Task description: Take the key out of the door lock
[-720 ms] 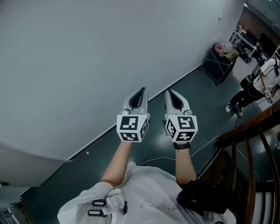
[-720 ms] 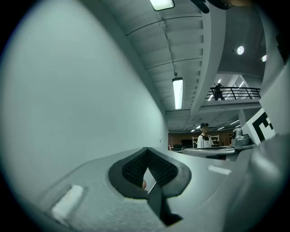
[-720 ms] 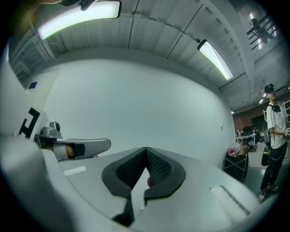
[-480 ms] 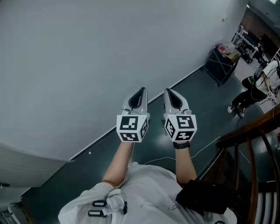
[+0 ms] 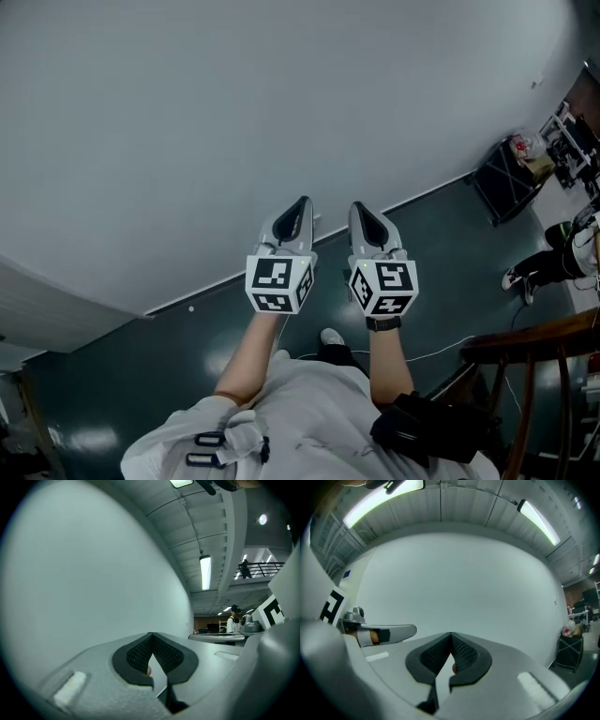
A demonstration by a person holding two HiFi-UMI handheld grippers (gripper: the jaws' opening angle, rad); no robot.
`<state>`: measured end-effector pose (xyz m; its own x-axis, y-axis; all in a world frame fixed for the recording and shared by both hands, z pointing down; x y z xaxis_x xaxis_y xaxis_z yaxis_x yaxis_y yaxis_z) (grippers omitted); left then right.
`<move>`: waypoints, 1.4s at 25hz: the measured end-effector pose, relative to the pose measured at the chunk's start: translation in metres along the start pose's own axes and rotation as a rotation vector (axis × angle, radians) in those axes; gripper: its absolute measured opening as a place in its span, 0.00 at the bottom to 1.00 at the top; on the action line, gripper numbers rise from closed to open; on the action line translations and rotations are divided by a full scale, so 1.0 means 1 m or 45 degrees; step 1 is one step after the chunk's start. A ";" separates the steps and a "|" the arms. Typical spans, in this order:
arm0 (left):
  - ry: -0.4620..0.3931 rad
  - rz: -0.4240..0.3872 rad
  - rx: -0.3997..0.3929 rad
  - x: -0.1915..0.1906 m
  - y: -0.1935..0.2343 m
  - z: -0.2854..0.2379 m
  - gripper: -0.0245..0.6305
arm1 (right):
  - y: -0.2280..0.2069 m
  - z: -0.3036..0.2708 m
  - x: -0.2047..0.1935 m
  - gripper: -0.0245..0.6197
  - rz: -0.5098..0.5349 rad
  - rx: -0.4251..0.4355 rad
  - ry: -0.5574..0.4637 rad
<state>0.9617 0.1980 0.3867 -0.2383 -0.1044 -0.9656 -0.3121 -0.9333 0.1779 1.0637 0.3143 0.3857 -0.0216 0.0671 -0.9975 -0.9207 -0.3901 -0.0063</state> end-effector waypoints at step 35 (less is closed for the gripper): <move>-0.302 -0.395 1.930 0.091 0.007 0.402 0.04 | 0.405 0.065 0.016 0.04 -0.316 2.091 -0.001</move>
<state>0.5686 0.3202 0.3763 -0.0802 0.2094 -0.9745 -0.9392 0.3115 0.1443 0.6649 0.2170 0.3722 0.1788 -0.0236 -0.9836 -0.3042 0.9494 -0.0781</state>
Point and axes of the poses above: the fingertips, and each gripper's own axes: z backward along the fingers, y to its left, x out of its top, the point moved 7 cm from there along z, backward along the fingers, and after that the axes turned 8 degrees about -y, right-handed, at the moved point
